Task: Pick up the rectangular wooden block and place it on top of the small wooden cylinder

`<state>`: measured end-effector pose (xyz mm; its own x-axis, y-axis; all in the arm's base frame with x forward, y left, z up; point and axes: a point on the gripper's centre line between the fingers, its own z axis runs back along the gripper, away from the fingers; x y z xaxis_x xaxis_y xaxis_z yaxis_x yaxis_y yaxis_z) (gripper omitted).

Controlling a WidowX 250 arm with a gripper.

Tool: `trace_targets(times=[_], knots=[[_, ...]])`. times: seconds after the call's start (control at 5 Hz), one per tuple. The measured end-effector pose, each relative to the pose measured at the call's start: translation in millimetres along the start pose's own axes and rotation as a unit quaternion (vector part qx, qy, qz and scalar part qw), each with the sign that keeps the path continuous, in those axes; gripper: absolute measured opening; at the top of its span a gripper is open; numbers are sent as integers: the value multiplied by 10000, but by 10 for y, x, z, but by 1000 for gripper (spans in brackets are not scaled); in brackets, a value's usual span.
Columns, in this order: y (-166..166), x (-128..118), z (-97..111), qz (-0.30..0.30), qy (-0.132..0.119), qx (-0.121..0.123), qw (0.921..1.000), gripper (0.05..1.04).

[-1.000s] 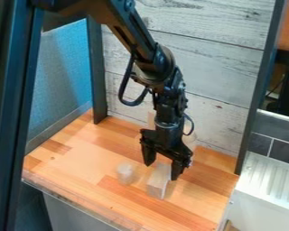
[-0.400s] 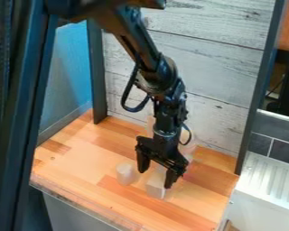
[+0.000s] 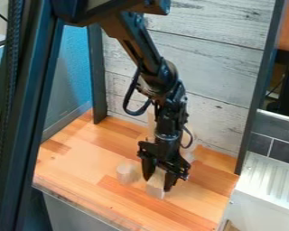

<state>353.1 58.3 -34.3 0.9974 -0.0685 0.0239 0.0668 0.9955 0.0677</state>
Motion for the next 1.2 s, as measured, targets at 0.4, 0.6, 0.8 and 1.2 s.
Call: trace_targets(times=[0.4, 0.6, 0.8, 1.2], knots=[[147, 60, 491, 267, -437, -471, 9976, 573], [298, 79, 687, 537, -624, -610, 9947, 573], [379, 54, 689, 718, -581, -530, 9943, 573], [547, -14, 641, 760, -546, -201, 9954, 573]])
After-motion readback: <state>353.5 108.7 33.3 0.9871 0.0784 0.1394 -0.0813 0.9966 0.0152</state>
